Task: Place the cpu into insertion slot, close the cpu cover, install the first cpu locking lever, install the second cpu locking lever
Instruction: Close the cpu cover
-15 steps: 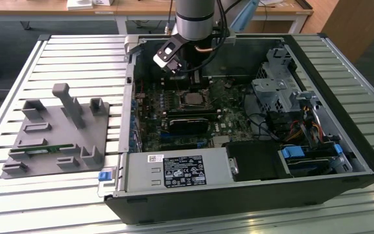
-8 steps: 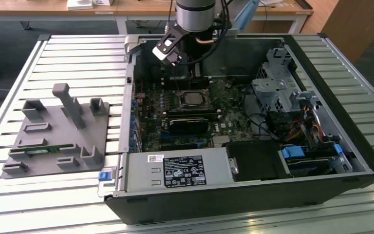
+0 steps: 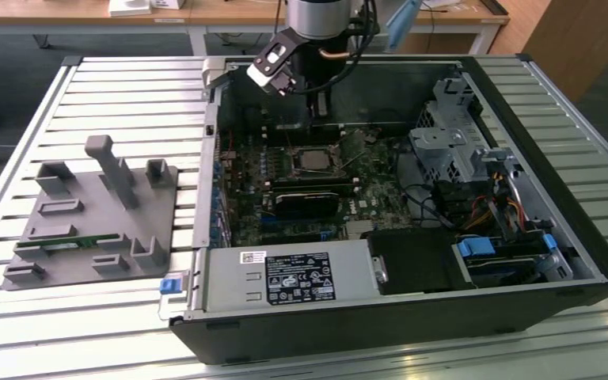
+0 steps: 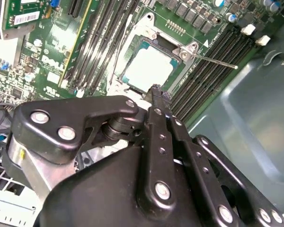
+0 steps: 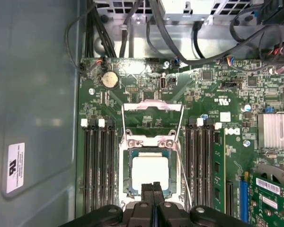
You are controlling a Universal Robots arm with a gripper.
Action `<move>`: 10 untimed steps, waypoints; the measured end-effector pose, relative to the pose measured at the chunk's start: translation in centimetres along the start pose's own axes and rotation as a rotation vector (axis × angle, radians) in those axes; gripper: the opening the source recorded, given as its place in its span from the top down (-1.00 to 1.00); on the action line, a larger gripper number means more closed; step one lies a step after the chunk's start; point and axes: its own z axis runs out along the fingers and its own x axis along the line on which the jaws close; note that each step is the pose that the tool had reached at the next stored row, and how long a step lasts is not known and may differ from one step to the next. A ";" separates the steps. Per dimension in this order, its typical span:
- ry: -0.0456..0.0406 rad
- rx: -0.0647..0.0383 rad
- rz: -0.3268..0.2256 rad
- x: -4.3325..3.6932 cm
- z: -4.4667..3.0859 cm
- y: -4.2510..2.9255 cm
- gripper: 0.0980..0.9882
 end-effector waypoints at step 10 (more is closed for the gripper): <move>-0.0001 0.000 0.002 -0.96 0.00 0.04 0.98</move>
